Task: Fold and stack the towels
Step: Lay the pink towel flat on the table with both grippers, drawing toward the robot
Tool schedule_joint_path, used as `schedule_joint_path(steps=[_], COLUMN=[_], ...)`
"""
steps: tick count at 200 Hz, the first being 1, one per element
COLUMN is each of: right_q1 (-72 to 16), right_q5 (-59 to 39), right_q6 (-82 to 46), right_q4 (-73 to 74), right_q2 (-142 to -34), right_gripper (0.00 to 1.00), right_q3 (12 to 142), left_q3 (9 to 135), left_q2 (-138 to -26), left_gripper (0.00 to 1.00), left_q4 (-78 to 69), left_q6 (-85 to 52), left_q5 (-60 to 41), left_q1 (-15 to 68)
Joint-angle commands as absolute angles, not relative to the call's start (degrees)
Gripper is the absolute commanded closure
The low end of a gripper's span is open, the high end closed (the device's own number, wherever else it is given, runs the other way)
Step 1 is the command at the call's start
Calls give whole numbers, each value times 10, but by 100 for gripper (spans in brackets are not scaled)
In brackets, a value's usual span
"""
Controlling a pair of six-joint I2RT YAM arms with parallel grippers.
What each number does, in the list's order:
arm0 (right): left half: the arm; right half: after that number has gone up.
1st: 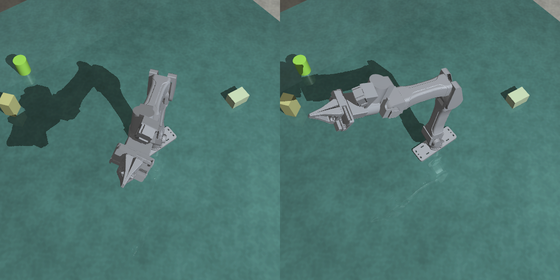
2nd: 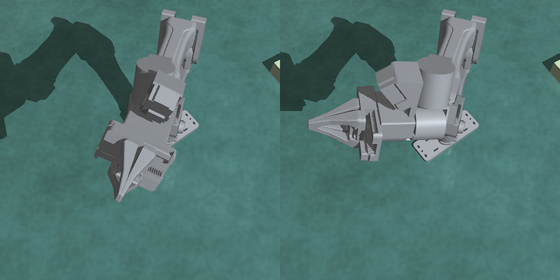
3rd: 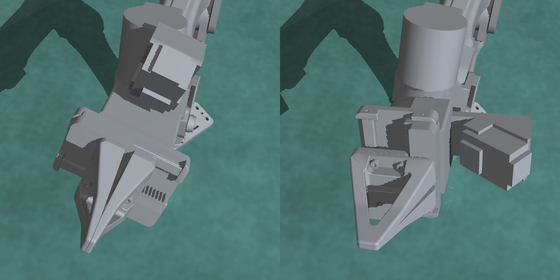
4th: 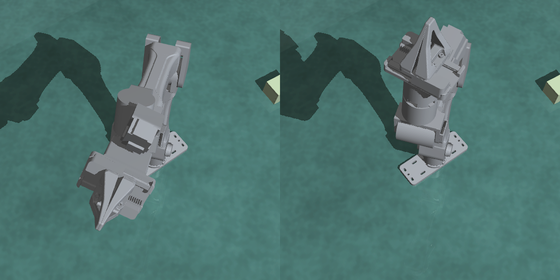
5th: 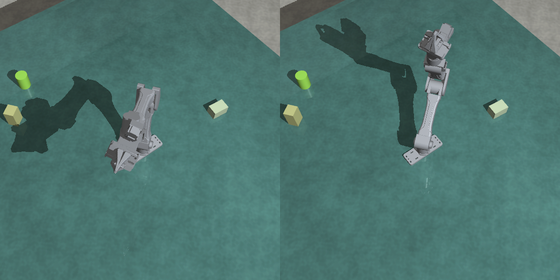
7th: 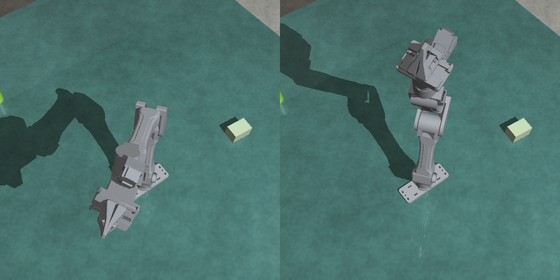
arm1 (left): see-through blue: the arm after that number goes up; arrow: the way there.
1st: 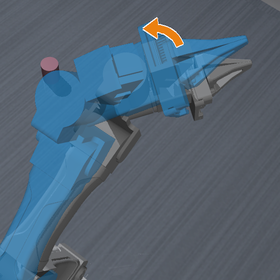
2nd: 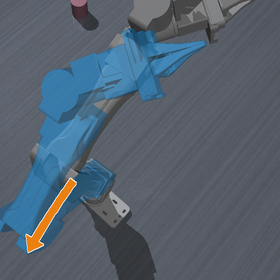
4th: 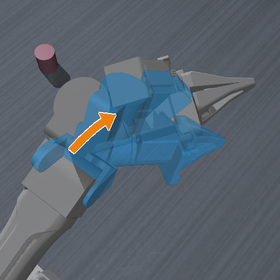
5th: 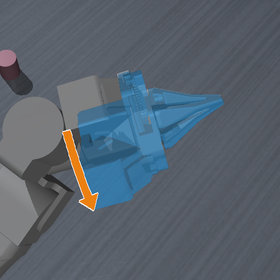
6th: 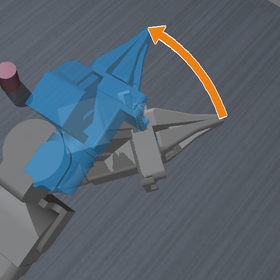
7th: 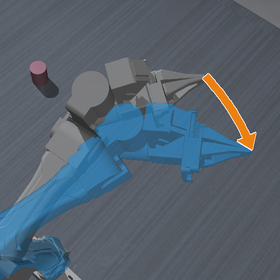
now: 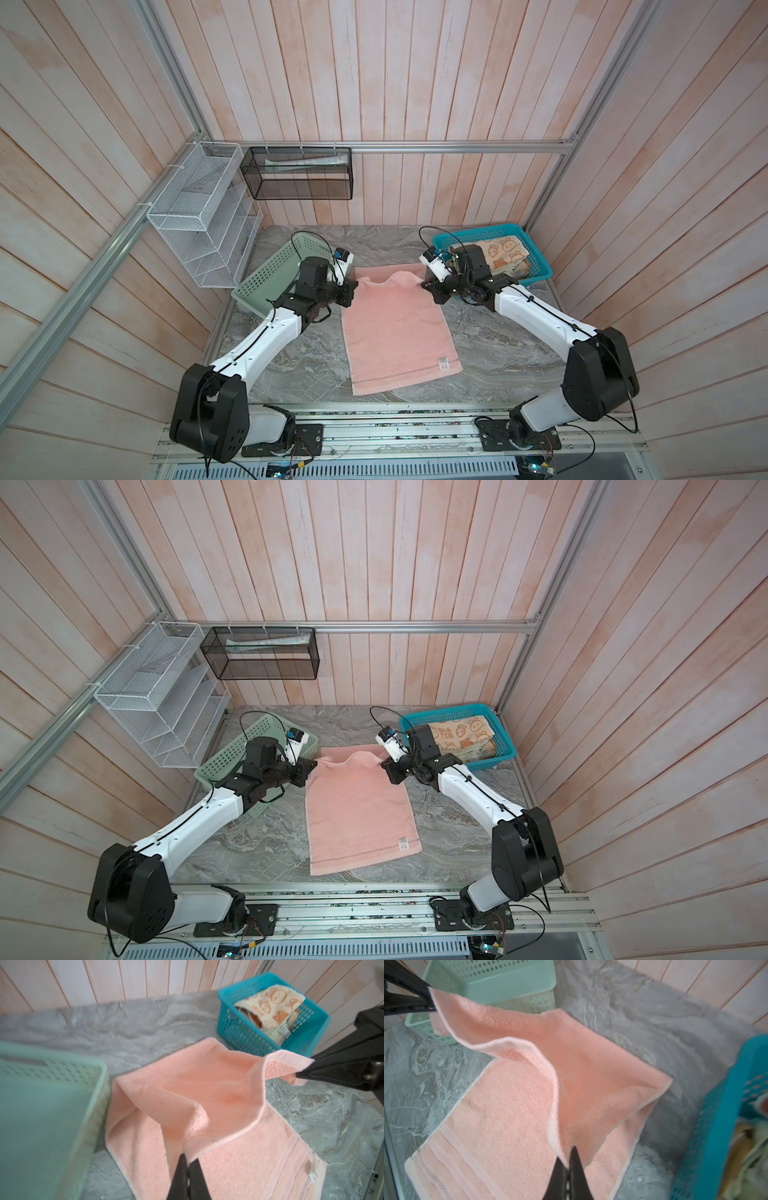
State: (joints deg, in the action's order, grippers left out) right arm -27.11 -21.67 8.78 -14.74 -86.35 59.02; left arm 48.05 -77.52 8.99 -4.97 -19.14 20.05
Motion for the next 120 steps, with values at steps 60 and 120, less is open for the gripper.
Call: schedule_joint_path(steps=[60, 120], right_q1=[-304, -289], right_q5=[-201, -171], right_q6=[-7, -14], right_q4=[-95, -114], right_q2=[-909, -988], right_gripper=[100, 100], right_q3=[471, 517], left_q3=[328, 397], left_q2=[-867, -944], left_gripper=[100, 100], left_q4=[-100, -76], left_q6=[-230, -158], left_q5=[-223, -234], left_q1=[239, 160])
